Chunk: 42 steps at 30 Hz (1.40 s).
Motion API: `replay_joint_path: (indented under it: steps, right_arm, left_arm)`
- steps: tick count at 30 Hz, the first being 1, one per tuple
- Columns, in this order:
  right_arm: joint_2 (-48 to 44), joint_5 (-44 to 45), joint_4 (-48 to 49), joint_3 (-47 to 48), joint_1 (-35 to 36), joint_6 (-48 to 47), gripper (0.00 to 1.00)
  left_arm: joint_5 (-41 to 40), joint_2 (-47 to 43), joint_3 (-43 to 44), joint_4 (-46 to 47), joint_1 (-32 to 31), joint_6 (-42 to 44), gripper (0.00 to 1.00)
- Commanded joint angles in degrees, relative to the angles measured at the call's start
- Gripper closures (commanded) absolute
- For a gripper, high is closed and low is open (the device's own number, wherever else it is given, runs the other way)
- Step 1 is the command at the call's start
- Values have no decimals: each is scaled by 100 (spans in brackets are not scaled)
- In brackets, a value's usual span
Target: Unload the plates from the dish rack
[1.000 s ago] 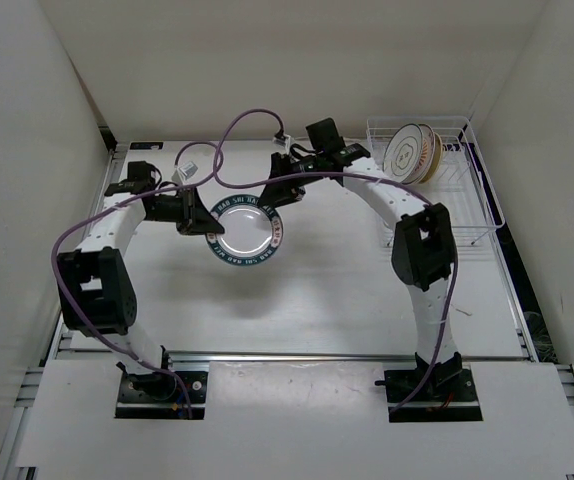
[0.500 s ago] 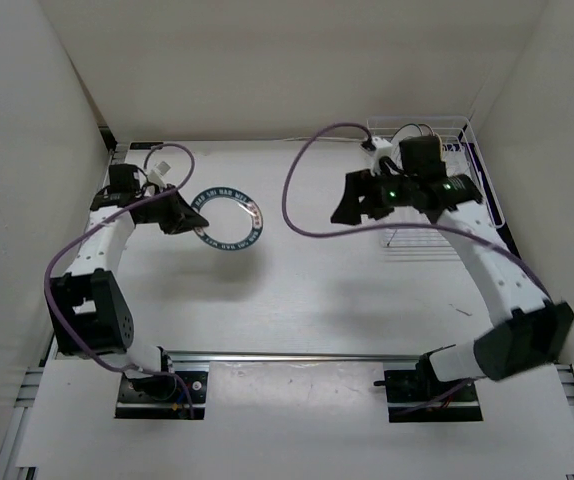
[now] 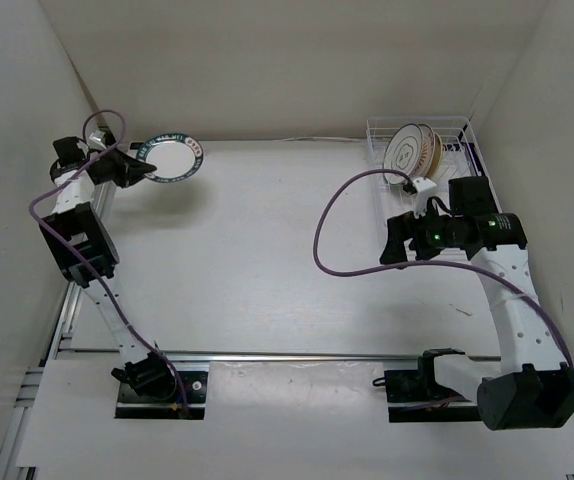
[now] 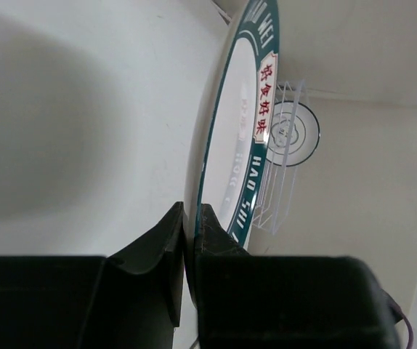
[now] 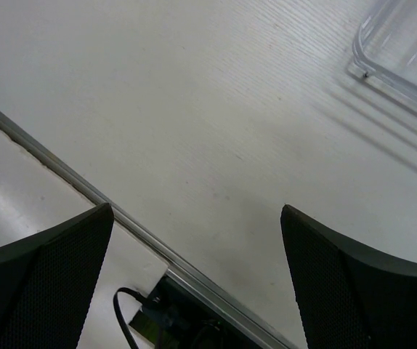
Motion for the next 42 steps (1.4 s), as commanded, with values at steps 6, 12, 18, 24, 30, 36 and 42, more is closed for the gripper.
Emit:
replay_joint_path:
  steps: [6,12,18,24,30,36,42]
  right_arm:
    - [-62,44,-617,-272,-461,-808,1]
    - [0,-141,-618,-219,-769,-809,1]
    - [53,-202,-557,-219,-831,-625,1]
    - [53,-264,-504,-219,-831,-431,1]
    - [53,-421,-328,-219,-831,-159,1]
    - [53,-370,-214,-219,-831,-89,1]
    - [290,666,383,351,-831,350,1]
  left_arm:
    - [483,1331,1460,433,-43,-102,89]
    - [210,1886,1689,433,-43,13,86]
    - [16,2159,1628,433,-43,276,79]
    - [-168,2159,1505,433,-43,391,71]
    - [-485,2212,1452,266,-43,733,60]
    - [-897,2037,1216,-6,-43,1075,46]
    - [-2512,1703,1030,-630,-218,1524,31]
